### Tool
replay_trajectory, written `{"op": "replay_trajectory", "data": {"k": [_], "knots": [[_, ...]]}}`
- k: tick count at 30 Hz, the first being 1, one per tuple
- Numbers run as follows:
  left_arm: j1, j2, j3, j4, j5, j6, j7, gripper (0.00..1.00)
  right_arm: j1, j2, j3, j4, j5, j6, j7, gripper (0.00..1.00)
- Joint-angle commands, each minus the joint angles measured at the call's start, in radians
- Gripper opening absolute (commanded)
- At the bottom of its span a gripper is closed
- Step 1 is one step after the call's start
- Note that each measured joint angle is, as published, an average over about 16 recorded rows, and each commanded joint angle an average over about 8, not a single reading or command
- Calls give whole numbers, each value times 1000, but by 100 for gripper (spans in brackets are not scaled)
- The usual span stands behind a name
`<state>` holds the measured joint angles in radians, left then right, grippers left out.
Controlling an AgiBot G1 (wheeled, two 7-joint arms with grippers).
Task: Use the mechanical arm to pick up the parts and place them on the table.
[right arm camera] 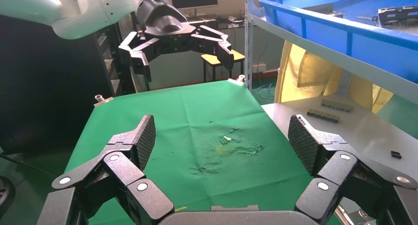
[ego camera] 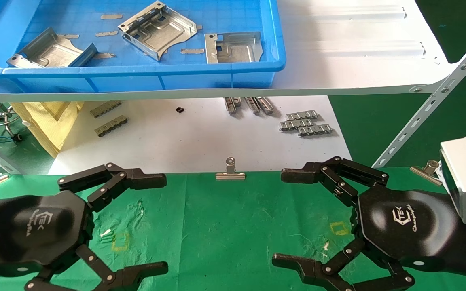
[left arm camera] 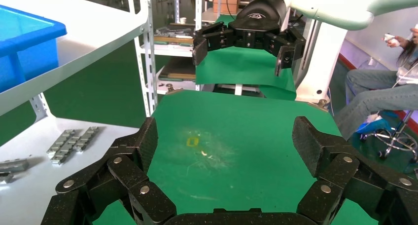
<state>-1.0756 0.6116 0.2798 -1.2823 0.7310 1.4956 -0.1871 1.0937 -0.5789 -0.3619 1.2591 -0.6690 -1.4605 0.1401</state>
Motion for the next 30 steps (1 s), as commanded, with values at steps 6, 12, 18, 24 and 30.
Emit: {"op": "replay_trajectory", "data": {"k": [6, 12, 18, 24, 30], "knots": [[0, 0, 0, 0, 0, 0, 0, 100, 0, 0, 0, 0, 0, 0, 0, 0], [0, 0, 0, 0, 0, 0, 0, 100, 0, 0, 0, 0, 0, 0, 0, 0], [0, 0, 0, 0, 0, 0, 0, 100, 0, 0, 0, 0, 0, 0, 0, 0], [0, 0, 0, 0, 0, 0, 0, 100, 0, 0, 0, 0, 0, 0, 0, 0], [0, 0, 0, 0, 0, 0, 0, 100, 0, 0, 0, 0, 0, 0, 0, 0]]}}
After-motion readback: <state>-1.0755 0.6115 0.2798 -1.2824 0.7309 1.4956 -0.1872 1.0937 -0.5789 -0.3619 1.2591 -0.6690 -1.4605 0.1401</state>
